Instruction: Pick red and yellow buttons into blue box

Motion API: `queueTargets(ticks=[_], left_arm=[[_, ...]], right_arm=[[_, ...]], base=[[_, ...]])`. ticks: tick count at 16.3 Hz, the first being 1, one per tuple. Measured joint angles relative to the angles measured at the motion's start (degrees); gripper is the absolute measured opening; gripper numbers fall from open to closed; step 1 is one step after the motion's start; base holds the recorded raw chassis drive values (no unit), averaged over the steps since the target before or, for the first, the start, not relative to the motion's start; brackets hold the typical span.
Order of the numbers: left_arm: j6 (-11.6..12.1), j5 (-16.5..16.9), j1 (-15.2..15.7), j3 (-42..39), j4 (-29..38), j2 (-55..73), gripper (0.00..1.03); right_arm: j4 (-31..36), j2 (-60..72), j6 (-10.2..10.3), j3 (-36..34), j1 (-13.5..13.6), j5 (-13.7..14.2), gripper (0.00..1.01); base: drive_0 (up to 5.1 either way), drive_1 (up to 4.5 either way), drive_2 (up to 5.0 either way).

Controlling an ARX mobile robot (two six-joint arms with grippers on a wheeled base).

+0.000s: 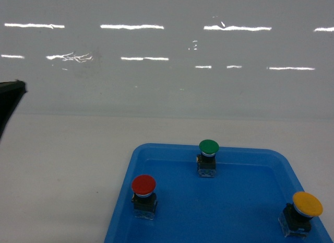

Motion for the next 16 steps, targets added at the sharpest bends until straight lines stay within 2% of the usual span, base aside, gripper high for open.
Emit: queueTargets(ticks=[1, 3, 4, 5, 7, 12, 13, 15, 16], left_arm=[[0.3, 0.0, -0.7, 3.2, 0.3, 6.5, 0.98], [3.0, 0.3, -1.6, 8.2, -0.1, 18.3, 0.98], [3.7, -0.7, -2.4, 10.6, -0.7, 22.3, 0.98], [4.2, -0.5, -3.1, 13.2, -3.3, 24.7, 0.98], [5.0, -0.2, -3.5, 13.6, -3.5, 25.3, 0.98], [5.0, -0.2, -3.5, 13.6, -3.5, 25.3, 0.98], [5.0, -0.2, -3.5, 13.6, -3.5, 25.3, 0.98], [5.0, -0.2, -3.5, 13.6, -3.5, 25.3, 0.98], [5.0, -0.2, -3.5, 13.6, -3.5, 25.3, 0.98]], right_arm=[[0.0, 7.8, -0.5, 3.5, 0.2, -1.1, 0.98], [-0.7, 21.7, -1.1, 9.1, 2.1, -2.9, 0.98], [-1.6, 27.0, -1.8, 11.3, 2.8, -3.6, 0.98], [0.6, 30.9, -2.1, 12.2, 3.2, -3.3, 0.98], [0.8, 33.3, -2.9, 12.5, 3.5, -1.2, 0.98], [1.1, 33.2, -3.5, 12.5, 3.5, -1.2, 0.98], [3.8, 34.2, -3.6, 12.5, 3.4, -1.2, 0.98], [4.3, 38.7, -4.1, 13.0, 2.0, -2.3, 0.98], [2.6, 40.5, -4.2, 13.9, 1.5, -3.8, 0.98]], base=[[0.0, 0.0, 0.0], [0.0, 0.0, 0.0], [0.0, 0.0, 0.0], [0.0, 0.0, 0.0], [0.0, 0.0, 0.0], [0.0, 0.0, 0.0], [0.0, 0.0, 0.0], [0.0, 0.0, 0.0], [0.0, 0.0, 0.0]])
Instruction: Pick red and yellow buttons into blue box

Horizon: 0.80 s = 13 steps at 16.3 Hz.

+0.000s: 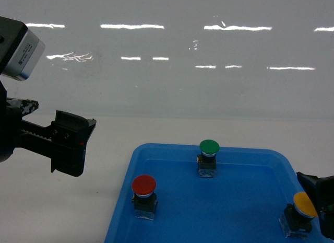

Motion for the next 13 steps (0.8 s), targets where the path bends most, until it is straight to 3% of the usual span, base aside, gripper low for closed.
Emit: queueTargets(ticks=[2, 6, 8, 11, 13], left_arm=[[0.0, 0.0, 0.0, 0.0, 0.0, 0.0, 0.98], [0.0, 0.0, 0.0, 0.0, 0.0, 0.0, 0.98], [0.0, 0.0, 0.0, 0.0, 0.0, 0.0, 0.98], [0.0, 0.0, 0.0, 0.0, 0.0, 0.0, 0.98], [0.0, 0.0, 0.0, 0.0, 0.0, 0.0, 0.98]], right_arm=[[-0.3, 3.9, -1.4, 3.3, 0.0, -3.4, 0.98], [-4.6, 10.2, -5.0, 8.1, 2.8, -5.6, 0.98], [-6.3, 12.7, -6.6, 9.5, 3.7, -5.9, 0.98], [-5.0, 16.9, -9.0, 9.6, 3.3, -4.0, 0.98], [-0.5, 22.8, -11.2, 9.4, 3.1, -3.5, 0.98]], base=[[0.0, 0.0, 0.0], [0.0, 0.0, 0.0], [0.0, 0.0, 0.0], [0.0, 0.0, 0.0], [0.0, 0.0, 0.0]])
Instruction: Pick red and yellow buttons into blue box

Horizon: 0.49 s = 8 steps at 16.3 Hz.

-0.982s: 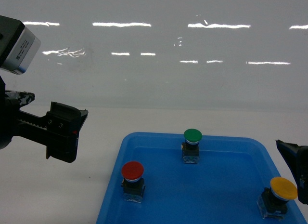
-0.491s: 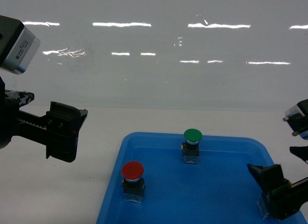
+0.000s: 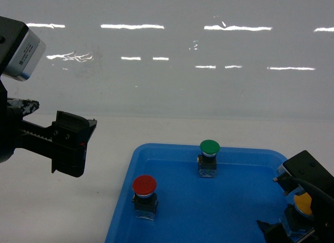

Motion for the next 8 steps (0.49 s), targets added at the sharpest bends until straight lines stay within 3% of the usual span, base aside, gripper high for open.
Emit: queueTargets(ticks=[2, 7, 8], left_arm=[[0.0, 0.0, 0.0, 0.0, 0.0, 0.0, 0.98], [0.0, 0.0, 0.0, 0.0, 0.0, 0.0, 0.98], [0.0, 0.0, 0.0, 0.0, 0.0, 0.0, 0.98]], right_arm=[[1.1, 0.3, 0.0, -0.5, 0.3, 0.3, 0.83], [1.7, -1.4, 0.8, -2.2, 0.6, 1.0, 0.32], [1.8, -2.1, 1.1, -2.4, 0.6, 1.0, 0.29]], base=[[0.0, 0.0, 0.0], [0.0, 0.0, 0.0], [0.0, 0.0, 0.0]])
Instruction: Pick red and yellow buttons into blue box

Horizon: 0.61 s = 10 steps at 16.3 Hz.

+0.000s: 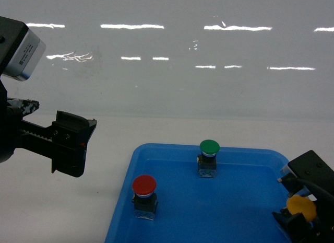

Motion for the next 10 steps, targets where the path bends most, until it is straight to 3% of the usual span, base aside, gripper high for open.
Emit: queueTargets(ticks=[5, 10], left_arm=[[0.0, 0.0, 0.0, 0.0, 0.0, 0.0, 0.98], [0.0, 0.0, 0.0, 0.0, 0.0, 0.0, 0.98]], right_arm=[[4.1, -7.1, 4.6, -3.4, -3.2, 0.0, 0.27], [7.3, -19.3, 9.2, -7.8, -9.0, -0.3, 0.27]], base=[[0.0, 0.0, 0.0], [0.0, 0.0, 0.0]])
